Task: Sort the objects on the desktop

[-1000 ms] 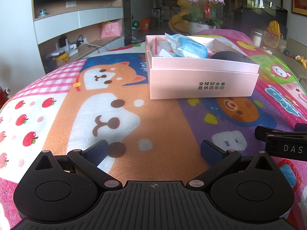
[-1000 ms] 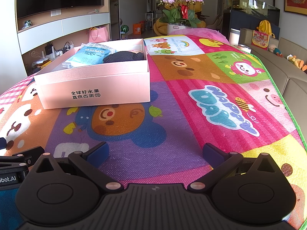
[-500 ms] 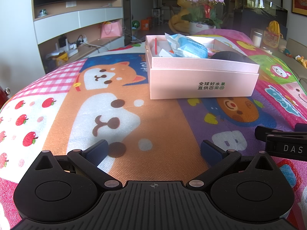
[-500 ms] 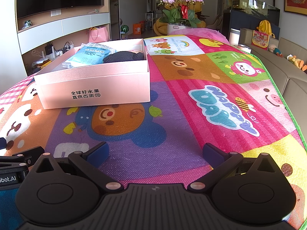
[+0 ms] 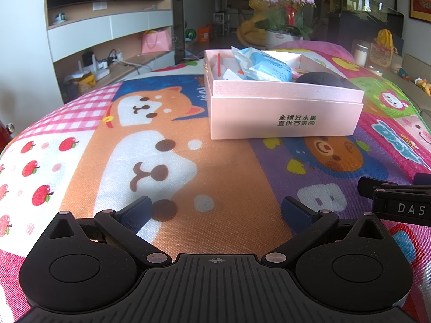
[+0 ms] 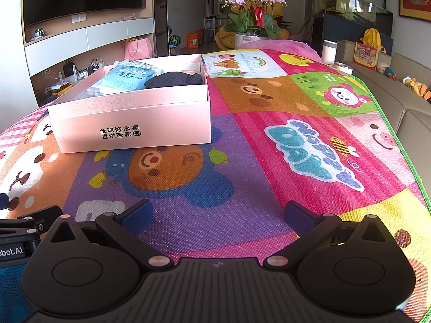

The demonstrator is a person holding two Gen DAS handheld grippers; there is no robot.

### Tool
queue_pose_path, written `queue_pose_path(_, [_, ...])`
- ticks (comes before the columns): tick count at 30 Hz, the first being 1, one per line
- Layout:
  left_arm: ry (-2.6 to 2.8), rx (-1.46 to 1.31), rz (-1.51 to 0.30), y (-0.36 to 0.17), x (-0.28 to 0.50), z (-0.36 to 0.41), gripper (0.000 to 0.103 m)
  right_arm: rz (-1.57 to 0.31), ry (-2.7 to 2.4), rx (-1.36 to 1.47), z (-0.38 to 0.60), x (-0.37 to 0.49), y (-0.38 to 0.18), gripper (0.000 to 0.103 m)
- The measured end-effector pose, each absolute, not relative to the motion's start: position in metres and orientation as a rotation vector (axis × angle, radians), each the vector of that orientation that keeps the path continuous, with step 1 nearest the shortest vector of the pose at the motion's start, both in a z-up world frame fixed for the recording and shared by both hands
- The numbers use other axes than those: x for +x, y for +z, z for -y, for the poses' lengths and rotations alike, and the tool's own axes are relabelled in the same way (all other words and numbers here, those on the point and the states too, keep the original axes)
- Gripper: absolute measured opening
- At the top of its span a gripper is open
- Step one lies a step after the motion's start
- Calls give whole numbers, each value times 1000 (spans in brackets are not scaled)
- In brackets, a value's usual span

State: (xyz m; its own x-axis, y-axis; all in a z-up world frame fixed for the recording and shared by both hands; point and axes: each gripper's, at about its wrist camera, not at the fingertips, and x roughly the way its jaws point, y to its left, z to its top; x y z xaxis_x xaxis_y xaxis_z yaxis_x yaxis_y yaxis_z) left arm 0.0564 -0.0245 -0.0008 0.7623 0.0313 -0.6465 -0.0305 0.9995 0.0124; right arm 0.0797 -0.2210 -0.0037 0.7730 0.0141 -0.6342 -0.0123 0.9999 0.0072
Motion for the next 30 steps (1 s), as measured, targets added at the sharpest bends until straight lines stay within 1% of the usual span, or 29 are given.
queue_pose_path(26, [23,22,-701,0,59,27,103,-687,14,3,221,80,-4,103])
queue_pose_path(28, [6,38,-710,2,61,27,103,-687,14,2,221,80,-4,103])
queue_pose_path(30, [-7,-5,-753,5,67,22,103,-687,15,4,221,80,-4,103])
